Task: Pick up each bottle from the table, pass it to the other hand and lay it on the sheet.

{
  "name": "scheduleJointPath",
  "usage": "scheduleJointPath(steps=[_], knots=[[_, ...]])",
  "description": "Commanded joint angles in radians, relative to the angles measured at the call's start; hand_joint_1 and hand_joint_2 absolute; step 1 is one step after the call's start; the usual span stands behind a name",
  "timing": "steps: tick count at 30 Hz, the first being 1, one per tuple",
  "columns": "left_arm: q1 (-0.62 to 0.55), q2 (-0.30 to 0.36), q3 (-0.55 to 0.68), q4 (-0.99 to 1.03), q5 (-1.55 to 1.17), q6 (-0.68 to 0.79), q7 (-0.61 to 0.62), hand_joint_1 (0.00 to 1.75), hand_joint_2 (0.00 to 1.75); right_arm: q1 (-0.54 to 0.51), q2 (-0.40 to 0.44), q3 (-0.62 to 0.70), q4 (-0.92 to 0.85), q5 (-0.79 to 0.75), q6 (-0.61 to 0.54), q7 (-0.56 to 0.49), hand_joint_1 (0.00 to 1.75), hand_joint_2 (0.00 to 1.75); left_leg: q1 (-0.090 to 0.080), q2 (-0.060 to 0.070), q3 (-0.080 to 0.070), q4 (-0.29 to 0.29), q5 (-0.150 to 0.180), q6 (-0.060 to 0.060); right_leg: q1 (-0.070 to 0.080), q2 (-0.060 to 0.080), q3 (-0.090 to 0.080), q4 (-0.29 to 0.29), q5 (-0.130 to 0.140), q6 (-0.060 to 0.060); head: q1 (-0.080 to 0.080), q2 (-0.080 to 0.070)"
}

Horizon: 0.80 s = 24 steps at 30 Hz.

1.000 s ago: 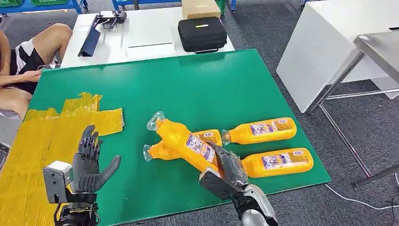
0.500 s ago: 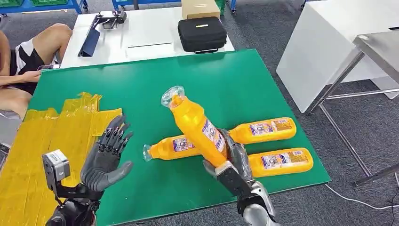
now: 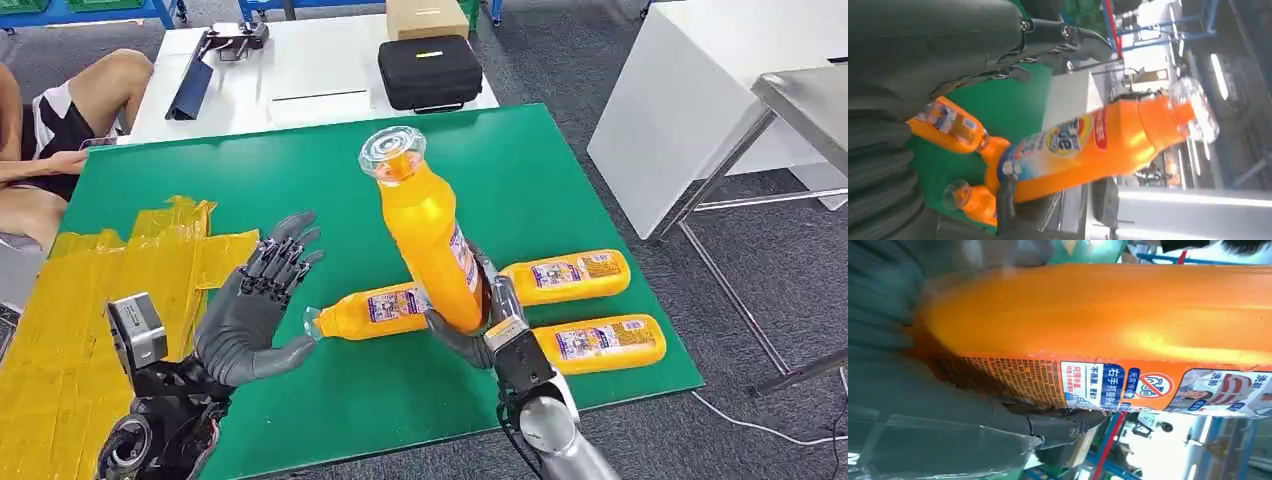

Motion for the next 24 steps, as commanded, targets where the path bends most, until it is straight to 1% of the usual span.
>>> scheduleJointPath(steps=[1,5,6,7,8,9,10,11,14,18,19,20,21,22,24], knots=[[-0.067,0.001,-0.055,0.068,-0.015,0.006,0.003,0.0,1.75,-0.075,-0.005,0.045,0.058,0.0,0.012,0.008,1.75,1.75,0.001,0.001,0.003,0.0,-0.001,-0.002,0.001,0.004,0.004,-0.001,-0.001,-0.002,0.001,0.0],[-0.073,-0.011,-0.064,0.08,-0.028,0.014,0.008,0.0,1.75,-0.098,0.004,0.071,0.065,0.005,0.025,0.01,1.75,1.75,0.001,0.001,0.004,0.0,-0.002,-0.002,0.001,0.004,0.004,-0.001,-0.001,-0.003,0.0,0.0],[-0.078,-0.014,-0.065,0.089,-0.046,0.027,0.009,0.0,1.75,-0.104,0.0,0.086,0.07,0.014,0.037,0.016,1.75,1.75,0.001,0.001,0.002,0.0,-0.001,-0.001,0.001,0.003,0.002,-0.001,0.0,-0.002,0.0,0.0],[-0.079,-0.017,-0.065,0.092,-0.048,0.031,0.009,0.0,1.75,-0.106,-0.001,0.092,0.073,0.017,0.041,0.019,1.75,1.75,0.001,0.001,0.003,0.0,-0.001,-0.002,0.001,0.004,0.004,-0.001,-0.001,-0.003,0.001,0.0],[-0.079,-0.023,-0.061,0.098,-0.05,0.039,0.01,0.0,1.75,-0.11,-0.001,0.104,0.079,0.022,0.051,0.024,1.75,1.75,0.001,0.0,0.001,0.0,0.0,-0.001,0.0,0.002,0.002,-0.001,0.0,-0.001,0.0,0.0],[-0.079,-0.029,-0.057,0.102,-0.058,0.048,0.012,0.0,1.75,-0.115,-0.002,0.117,0.087,0.025,0.062,0.028,1.75,1.75,0.001,0.001,0.004,0.0,-0.002,-0.002,0.001,0.004,0.005,-0.002,-0.001,-0.003,0.001,0.0],[-0.079,-0.029,-0.057,0.102,-0.058,0.048,0.012,0.0,1.75,-0.115,-0.002,0.117,0.087,0.025,0.062,0.028,1.75,1.75,0.002,0.001,0.006,-0.001,-0.002,-0.003,0.002,0.006,0.007,-0.002,-0.002,-0.004,0.0,0.0],[-0.079,-0.029,-0.057,0.102,-0.058,0.048,0.012,0.0,1.75,-0.114,0.002,0.119,0.088,0.025,0.062,0.028,1.75,1.75,0.001,0.001,0.003,-0.001,-0.001,-0.002,0.001,0.004,0.004,-0.002,-0.001,-0.002,0.001,0.0],[-0.072,-0.034,-0.045,0.106,-0.065,0.059,0.014,0.0,1.75,-0.131,0.001,0.147,0.112,0.031,0.081,0.031,1.75,1.75,0.002,0.002,0.005,-0.001,-0.002,-0.003,0.001,0.005,0.005,-0.002,-0.001,-0.003,0.0,0.0],[-0.075,-0.036,-0.029,0.137,-0.071,0.076,0.015,0.0,1.75,-0.156,0.008,0.208,0.155,0.038,0.104,0.029,1.75,1.75,0.002,0.003,0.006,-0.001,-0.002,-0.003,0.001,0.006,0.006,-0.002,-0.001,-0.003,0.0,0.0],[-0.076,-0.037,-0.028,0.146,-0.071,0.079,0.015,0.0,1.75,-0.16,0.008,0.224,0.165,0.038,0.108,0.029,1.75,1.75,0.001,0.002,0.004,-0.001,-0.001,-0.002,0.001,0.004,0.004,-0.002,0.0,-0.002,0.0,0.0],[-0.077,-0.037,-0.026,0.154,-0.071,0.083,0.015,0.0,1.75,-0.165,0.007,0.237,0.172,0.039,0.112,0.029,1.75,1.75,0.002,0.002,0.006,-0.002,-0.002,-0.003,0.001,0.007,0.006,-0.003,-0.001,-0.004,0.001,0.0],[-0.077,-0.037,-0.026,0.157,-0.072,0.085,0.015,0.0,1.75,-0.167,0.006,0.243,0.175,0.04,0.113,0.028,1.75,1.75,0.001,0.002,0.004,-0.001,-0.001,-0.002,0.001,0.004,0.004,-0.002,0.0,-0.002,0.0,0.0],[-0.076,-0.037,-0.025,0.16,-0.073,0.088,0.016,0.0,1.75,-0.169,0.005,0.248,0.177,0.041,0.115,0.028,1.75,1.75,0.001,0.002,0.005,-0.001,-0.002,-0.003,0.001,0.005,0.006,-0.002,-0.001,-0.003,0.0,0.0],[-0.076,-0.037,-0.025,0.16,-0.073,0.088,0.016,0.0,1.75,-0.169,0.005,0.248,0.177,0.041,0.115,0.028,1.75,1.75,0.001,0.001,0.003,-0.001,-0.001,-0.002,0.001,0.003,0.003,-0.001,0.0,-0.002,0.0,0.0]])
